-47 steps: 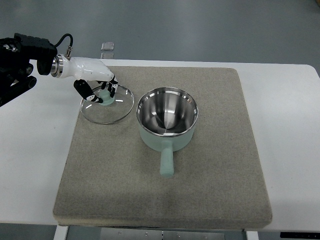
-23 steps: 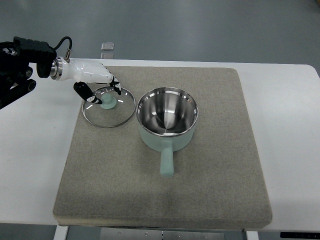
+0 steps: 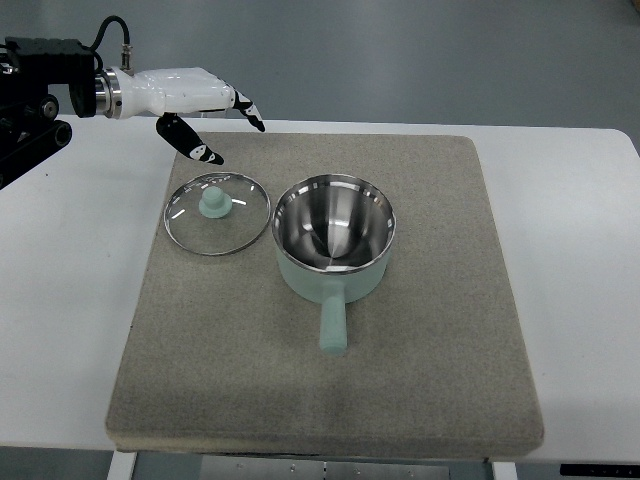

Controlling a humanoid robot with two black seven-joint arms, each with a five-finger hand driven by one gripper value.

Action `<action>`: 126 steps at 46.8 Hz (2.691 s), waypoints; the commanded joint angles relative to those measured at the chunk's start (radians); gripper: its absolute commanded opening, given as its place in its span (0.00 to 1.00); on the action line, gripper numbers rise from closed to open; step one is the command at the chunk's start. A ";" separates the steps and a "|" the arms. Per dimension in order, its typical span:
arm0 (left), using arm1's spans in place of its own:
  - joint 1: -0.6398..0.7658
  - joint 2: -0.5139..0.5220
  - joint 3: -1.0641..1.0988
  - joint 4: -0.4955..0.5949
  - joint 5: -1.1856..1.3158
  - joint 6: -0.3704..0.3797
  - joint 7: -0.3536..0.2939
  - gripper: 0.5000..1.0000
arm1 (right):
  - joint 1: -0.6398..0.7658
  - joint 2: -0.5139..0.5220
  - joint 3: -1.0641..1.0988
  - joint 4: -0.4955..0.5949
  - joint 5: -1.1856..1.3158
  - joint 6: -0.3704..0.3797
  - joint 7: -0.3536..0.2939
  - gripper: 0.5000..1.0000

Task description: Place lid left of pot with left hand

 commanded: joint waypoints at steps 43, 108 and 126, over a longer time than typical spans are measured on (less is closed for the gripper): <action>0.043 -0.228 -0.014 0.393 -1.000 0.129 0.109 0.72 | 0.000 0.000 0.000 0.000 0.000 0.000 0.000 0.84; 0.193 -0.368 -0.347 0.565 -1.723 -0.041 0.444 0.82 | 0.000 0.000 0.000 0.000 0.000 0.000 0.000 0.84; 0.194 -0.392 -0.396 0.567 -1.724 -0.035 0.434 0.96 | 0.000 0.000 0.000 0.000 0.000 0.000 0.000 0.84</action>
